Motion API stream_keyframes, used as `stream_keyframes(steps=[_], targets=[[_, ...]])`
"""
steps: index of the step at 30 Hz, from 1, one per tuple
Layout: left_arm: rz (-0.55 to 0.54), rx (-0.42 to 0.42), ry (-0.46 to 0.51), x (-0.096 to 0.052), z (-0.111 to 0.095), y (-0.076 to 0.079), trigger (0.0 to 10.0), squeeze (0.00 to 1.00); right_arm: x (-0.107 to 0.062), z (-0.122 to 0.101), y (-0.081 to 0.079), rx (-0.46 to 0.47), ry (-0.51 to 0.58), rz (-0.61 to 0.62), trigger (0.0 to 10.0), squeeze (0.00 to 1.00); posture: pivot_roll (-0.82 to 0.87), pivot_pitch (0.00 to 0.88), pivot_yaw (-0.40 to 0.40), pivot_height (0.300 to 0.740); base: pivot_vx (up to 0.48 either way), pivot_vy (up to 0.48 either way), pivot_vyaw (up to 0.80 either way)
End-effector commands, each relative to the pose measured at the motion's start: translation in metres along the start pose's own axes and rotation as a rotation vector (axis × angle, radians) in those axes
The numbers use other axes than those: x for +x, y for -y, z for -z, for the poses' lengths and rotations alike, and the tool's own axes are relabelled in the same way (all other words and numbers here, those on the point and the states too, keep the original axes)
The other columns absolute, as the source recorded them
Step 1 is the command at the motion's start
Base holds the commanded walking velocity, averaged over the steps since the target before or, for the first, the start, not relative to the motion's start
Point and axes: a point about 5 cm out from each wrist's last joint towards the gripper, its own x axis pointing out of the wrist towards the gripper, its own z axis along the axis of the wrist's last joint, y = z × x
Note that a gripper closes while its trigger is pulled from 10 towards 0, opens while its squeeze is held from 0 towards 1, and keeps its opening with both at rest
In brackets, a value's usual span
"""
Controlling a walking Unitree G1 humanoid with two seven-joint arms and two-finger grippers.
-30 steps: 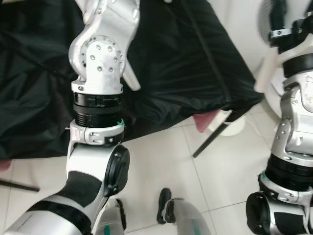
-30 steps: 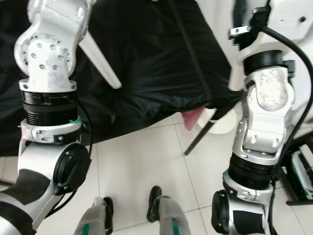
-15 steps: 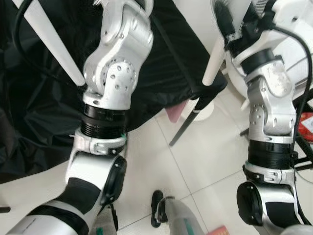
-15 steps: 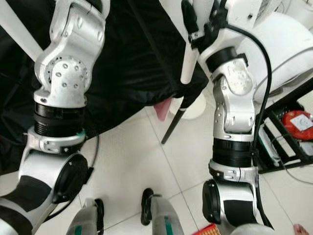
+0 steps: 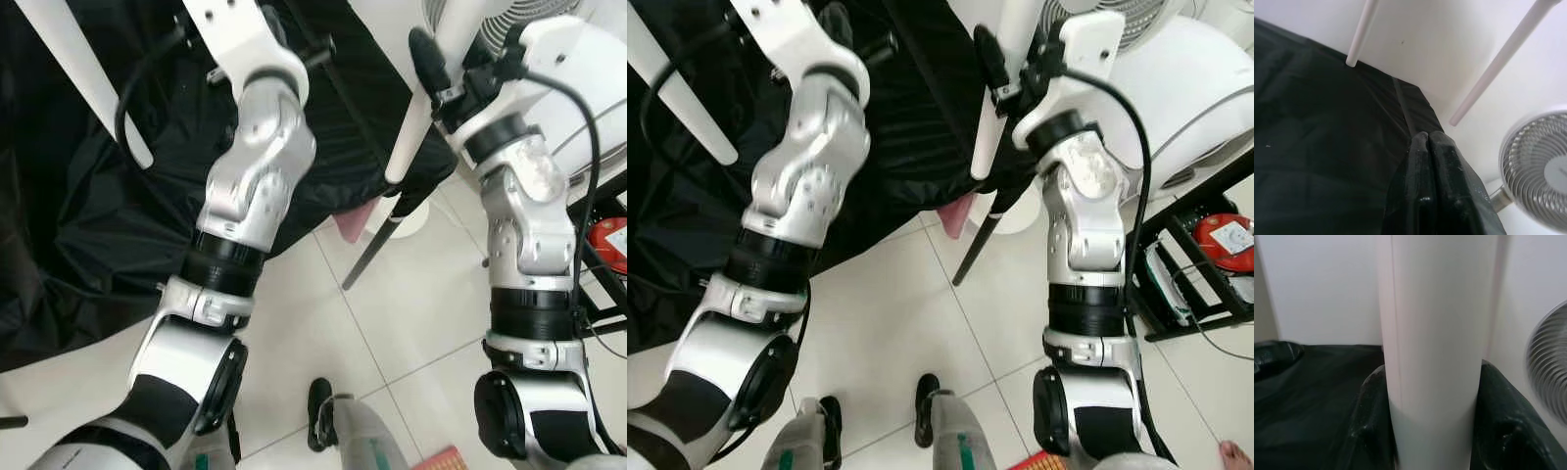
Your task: Building children table
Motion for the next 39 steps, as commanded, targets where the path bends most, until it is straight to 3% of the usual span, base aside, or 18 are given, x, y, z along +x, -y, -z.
stream_keyframes(steps=[1,3,9,13,14,17,31,35,36,39], targets=[[0.324,0.013,0.015,-0.010,-0.005,0.024,10.0,0.00,0.000,0.014,-0.025,-0.004,-0.074,-0.191,10.0,0.00,0.14,0.268,-0.107,0.740,0.000,0.000,0.00],[0.333,0.011,0.011,-0.013,-0.007,0.021,10.0,0.00,0.000,0.013,-0.032,0.034,-0.058,-0.229,10.0,0.00,0.14,0.268,-0.107,0.740,0.000,0.000,0.00],[0.336,0.045,-0.016,-0.016,0.000,0.015,10.0,0.00,0.002,0.015,-0.038,0.018,-0.052,-0.257,10.0,0.00,0.14,0.273,-0.097,0.740,0.000,0.000,0.00],[0.318,0.075,-0.029,-0.009,-0.017,-0.012,10.0,0.00,0.005,0.015,-0.038,0.009,-0.050,-0.269,10.0,0.00,0.15,0.276,-0.095,0.740,0.000,0.000,0.00],[0.317,0.085,-0.027,-0.001,-0.028,-0.019,10.0,0.00,0.006,0.015,-0.038,0.010,-0.050,-0.270,10.0,0.00,0.15,0.276,-0.095,0.740,0.000,0.000,0.00],[0.320,0.097,-0.026,0.008,-0.040,-0.026,10.0,0.00,0.006,0.015,-0.038,0.008,-0.051,-0.278,10.0,0.00,0.15,0.278,-0.092,0.740,0.000,0.000,0.00],[0.297,0.141,-0.066,0.014,-0.035,-0.031,10.0,0.00,0.010,0.010,-0.035,-0.007,-0.032,-0.289,10.0,0.00,0.15,0.284,-0.095,0.740,0.000,0.000,0.00],[0.061,0.230,-0.033,0.029,-0.036,-0.064,10.0,0.00,0.011,0.007,-0.035,0.001,-0.022,-0.290,10.0,0.00,0.14,0.286,-0.095,0.740,0.000,0.000,0.00],[0.061,0.230,-0.033,0.029,-0.036,-0.064,10.0,0.00,0.011,0.007,-0.035,0.001,-0.022,-0.290,10.0,0.00,0.14,0.286,-0.095,0.740,0.000,0.000,0.00],[-0.075,0.279,0.013,0.037,-0.042,-0.085,10.0,0.00,0.011,0.005,-0.035,0.011,-0.018,-0.289,10.0,0.00,0.14,0.287,-0.096,0.740,0.000,0.000,0.00]])
